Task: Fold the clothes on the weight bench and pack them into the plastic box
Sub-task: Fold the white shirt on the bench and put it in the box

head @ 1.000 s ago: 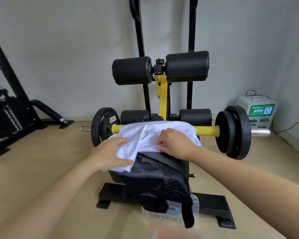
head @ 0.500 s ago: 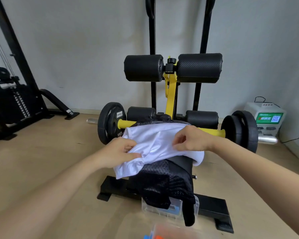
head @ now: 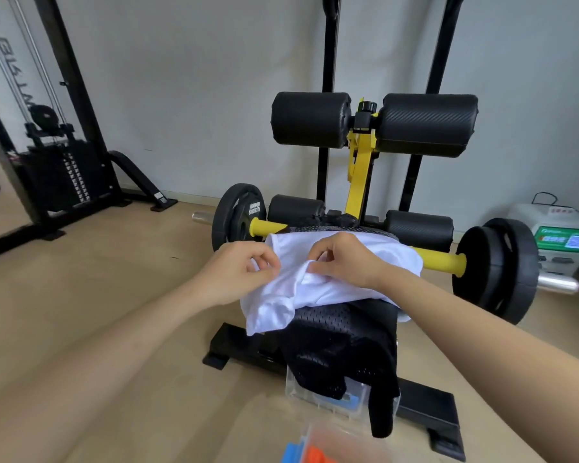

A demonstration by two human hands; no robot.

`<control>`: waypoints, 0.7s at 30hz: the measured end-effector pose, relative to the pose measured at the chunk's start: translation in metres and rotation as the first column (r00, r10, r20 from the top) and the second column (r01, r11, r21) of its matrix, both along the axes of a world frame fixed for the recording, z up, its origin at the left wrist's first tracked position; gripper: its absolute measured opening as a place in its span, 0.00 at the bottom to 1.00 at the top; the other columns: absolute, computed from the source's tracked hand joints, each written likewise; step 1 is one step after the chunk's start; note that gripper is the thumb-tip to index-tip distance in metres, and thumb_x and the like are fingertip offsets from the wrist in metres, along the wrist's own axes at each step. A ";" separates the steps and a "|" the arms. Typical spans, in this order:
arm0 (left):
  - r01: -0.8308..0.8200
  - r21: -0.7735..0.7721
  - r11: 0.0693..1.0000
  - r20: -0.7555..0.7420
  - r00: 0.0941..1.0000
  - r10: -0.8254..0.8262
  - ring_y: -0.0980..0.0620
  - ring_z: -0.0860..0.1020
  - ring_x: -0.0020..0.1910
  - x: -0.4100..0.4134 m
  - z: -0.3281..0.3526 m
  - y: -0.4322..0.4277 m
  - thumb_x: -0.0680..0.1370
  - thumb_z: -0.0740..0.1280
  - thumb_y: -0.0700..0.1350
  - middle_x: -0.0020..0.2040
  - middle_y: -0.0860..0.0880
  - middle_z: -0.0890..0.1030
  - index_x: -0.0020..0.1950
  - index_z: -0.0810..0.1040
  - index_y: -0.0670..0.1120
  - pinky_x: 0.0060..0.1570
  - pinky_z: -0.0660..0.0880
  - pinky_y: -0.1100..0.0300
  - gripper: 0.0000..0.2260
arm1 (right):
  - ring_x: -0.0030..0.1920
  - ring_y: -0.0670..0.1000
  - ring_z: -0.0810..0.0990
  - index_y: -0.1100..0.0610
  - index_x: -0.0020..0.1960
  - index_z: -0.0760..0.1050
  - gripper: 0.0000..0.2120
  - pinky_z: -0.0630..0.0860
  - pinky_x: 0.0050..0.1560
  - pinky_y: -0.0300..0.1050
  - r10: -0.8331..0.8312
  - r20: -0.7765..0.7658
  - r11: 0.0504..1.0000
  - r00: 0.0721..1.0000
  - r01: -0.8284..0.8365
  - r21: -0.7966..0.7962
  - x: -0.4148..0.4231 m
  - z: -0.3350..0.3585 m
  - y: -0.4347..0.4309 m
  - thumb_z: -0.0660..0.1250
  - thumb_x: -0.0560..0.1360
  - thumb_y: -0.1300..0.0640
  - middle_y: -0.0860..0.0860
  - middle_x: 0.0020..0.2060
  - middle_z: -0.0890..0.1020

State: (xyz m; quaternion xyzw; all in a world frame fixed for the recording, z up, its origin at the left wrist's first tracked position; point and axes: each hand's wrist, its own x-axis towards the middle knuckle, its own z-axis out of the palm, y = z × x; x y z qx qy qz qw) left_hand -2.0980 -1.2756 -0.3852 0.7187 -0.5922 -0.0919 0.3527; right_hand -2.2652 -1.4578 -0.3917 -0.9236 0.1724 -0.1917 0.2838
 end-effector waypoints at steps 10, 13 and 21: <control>-0.189 0.034 0.981 0.391 0.906 0.161 0.57 0.72 0.54 -0.046 -0.007 0.004 0.61 0.69 0.76 0.58 0.58 0.67 0.64 0.68 0.60 0.42 0.74 0.56 0.37 | 0.28 0.48 0.81 0.59 0.36 0.79 0.09 0.80 0.39 0.47 -0.105 0.111 0.994 0.988 0.101 0.038 0.015 0.005 0.003 0.72 0.74 0.58 0.53 0.31 0.83; 0.071 0.106 0.992 0.385 0.917 -0.107 0.58 0.69 0.55 -0.037 -0.015 0.003 0.69 0.73 0.65 0.56 0.60 0.66 0.62 0.74 0.63 0.43 0.74 0.57 0.23 | 0.30 0.53 0.83 0.61 0.37 0.79 0.08 0.82 0.35 0.50 -0.112 0.126 0.991 0.986 0.102 0.085 0.014 0.007 -0.001 0.72 0.74 0.60 0.56 0.31 0.83; 0.198 0.056 0.979 0.242 0.948 -0.205 0.56 0.76 0.40 -0.013 -0.015 0.010 0.75 0.73 0.58 0.38 0.56 0.78 0.45 0.84 0.58 0.40 0.75 0.57 0.05 | 0.34 0.41 0.78 0.56 0.41 0.82 0.04 0.72 0.37 0.32 -0.099 0.049 0.995 0.994 0.099 -0.013 0.004 0.004 -0.011 0.76 0.72 0.58 0.47 0.35 0.84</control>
